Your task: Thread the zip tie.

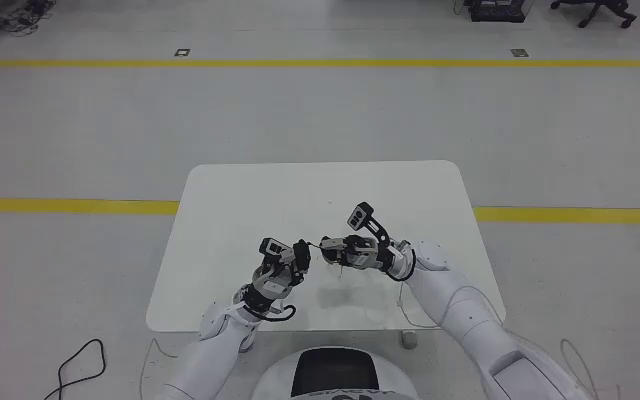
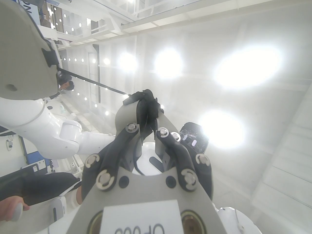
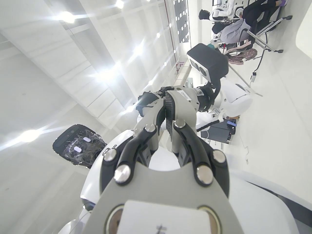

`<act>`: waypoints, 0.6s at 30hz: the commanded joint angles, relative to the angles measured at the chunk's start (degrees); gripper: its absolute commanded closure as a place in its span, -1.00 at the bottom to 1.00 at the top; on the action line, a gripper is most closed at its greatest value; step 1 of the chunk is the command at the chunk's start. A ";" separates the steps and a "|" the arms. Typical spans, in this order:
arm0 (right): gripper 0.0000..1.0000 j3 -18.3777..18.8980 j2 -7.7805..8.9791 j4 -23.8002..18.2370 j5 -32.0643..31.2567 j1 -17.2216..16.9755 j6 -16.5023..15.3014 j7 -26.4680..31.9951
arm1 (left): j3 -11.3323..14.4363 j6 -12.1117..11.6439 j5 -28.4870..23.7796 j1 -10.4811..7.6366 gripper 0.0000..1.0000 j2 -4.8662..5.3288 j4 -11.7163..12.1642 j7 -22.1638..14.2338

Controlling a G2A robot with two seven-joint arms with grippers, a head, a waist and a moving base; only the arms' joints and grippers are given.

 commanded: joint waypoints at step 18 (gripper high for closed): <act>1.00 0.12 -0.15 0.80 0.22 -0.24 -0.42 0.00 | 0.00 0.00 0.00 0.00 1.00 0.00 0.00 0.00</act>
